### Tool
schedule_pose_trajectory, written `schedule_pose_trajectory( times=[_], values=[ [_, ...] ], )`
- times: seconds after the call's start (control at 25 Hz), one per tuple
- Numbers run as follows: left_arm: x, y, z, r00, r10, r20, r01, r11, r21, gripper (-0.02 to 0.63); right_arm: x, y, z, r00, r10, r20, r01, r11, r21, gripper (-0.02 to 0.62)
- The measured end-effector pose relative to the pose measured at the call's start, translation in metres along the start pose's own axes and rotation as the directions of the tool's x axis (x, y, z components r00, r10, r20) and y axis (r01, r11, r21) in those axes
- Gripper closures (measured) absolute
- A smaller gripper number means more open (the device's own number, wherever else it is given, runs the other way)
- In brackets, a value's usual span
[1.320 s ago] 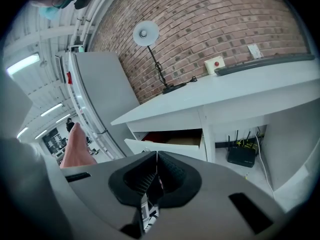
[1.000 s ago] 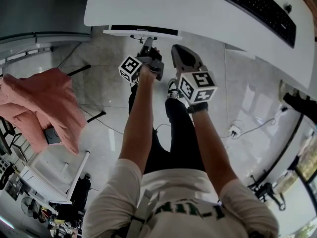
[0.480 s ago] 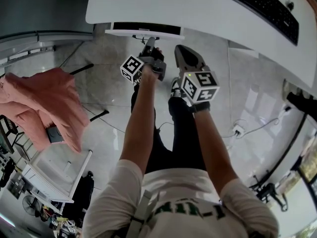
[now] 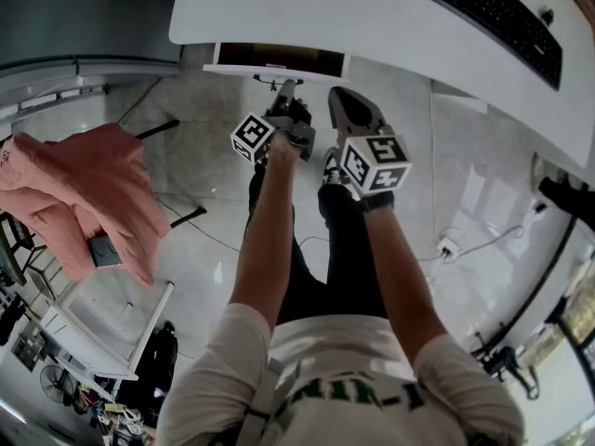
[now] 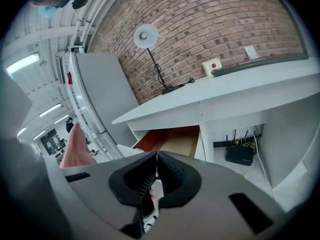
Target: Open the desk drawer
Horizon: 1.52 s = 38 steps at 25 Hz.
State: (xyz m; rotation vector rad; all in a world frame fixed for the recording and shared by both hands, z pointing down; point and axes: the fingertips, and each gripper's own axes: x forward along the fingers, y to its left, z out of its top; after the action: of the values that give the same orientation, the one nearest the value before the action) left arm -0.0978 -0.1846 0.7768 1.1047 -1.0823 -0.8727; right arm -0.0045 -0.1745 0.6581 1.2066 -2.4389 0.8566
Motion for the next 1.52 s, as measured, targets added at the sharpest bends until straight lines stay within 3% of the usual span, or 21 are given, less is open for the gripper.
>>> schedule_pose_trajectory(
  times=[1.52],
  values=[
    [-0.071,0.016,-0.016,1.000,0.022,0.009,-0.022,1.000,-0.010,0.591,-0.013,0.024,0.002,0.999,0.031,0.010,-0.030,0.997,-0.065,0.591]
  ],
)
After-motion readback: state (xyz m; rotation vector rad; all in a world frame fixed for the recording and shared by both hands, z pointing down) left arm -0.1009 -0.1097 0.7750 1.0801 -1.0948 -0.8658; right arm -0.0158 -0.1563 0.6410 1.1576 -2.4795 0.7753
